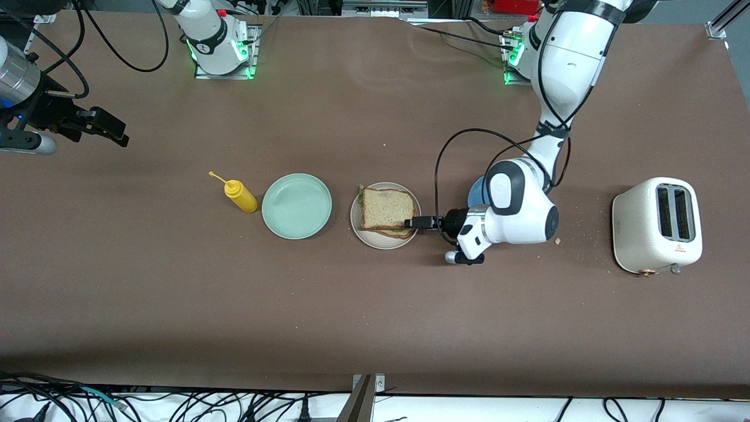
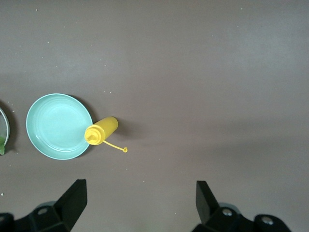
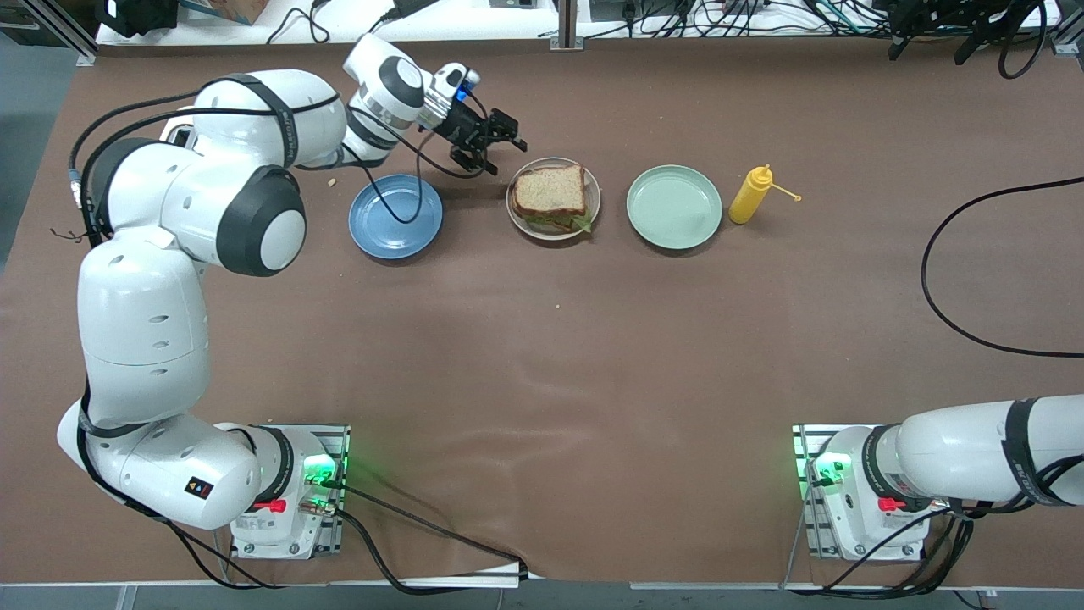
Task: Make sandwich in beige plate with both arms
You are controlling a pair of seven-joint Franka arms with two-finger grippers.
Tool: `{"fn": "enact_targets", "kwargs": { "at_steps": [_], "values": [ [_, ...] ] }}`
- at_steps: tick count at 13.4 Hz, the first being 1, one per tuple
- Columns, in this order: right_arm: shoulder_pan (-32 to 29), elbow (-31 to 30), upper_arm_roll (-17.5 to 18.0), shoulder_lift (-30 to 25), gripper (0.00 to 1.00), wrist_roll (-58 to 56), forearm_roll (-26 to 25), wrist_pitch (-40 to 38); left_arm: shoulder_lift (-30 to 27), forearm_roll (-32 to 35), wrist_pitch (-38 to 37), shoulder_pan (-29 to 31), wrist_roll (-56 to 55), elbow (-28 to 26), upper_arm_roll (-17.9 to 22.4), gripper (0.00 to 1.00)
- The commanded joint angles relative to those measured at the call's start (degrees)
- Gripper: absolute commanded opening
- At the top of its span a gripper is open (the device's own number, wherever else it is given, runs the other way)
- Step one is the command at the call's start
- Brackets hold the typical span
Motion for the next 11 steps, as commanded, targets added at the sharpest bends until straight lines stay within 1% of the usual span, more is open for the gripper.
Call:
{"fn": "enact_targets", "kwargs": {
  "at_steps": [1,3,6,8,11],
  "values": [
    [-0.4,1.1,0.2,0.4,1.0,0.3,-0.1,-0.8,-5.3,9.4,-0.4,3.4,-3.9,-2.5,-0.1,1.0],
    [-0.4,1.1,0.1,0.4,1.0,0.3,-0.1,-0.8,-7.3,16.0,-0.7,4.8,-7.0,-3.2,-0.1,1.0],
    [-0.4,1.1,0.2,0.4,1.0,0.3,-0.1,-0.8,-9.3,26.6,-2.0,5.2,-9.3,-3.3,2.9,1.0],
    [-0.4,1.1,0.1,0.4,1.0,0.3,-0.1,-0.8,-12.0,33.0,-4.2,5.5,-9.3,-4.1,5.6,1.0],
    [-0.4,1.1,0.2,0.4,1.0,0.3,-0.1,-0.8,-16.5,43.4,-7.8,6.1,-9.3,-5.3,8.0,1.0]
  ]
}}
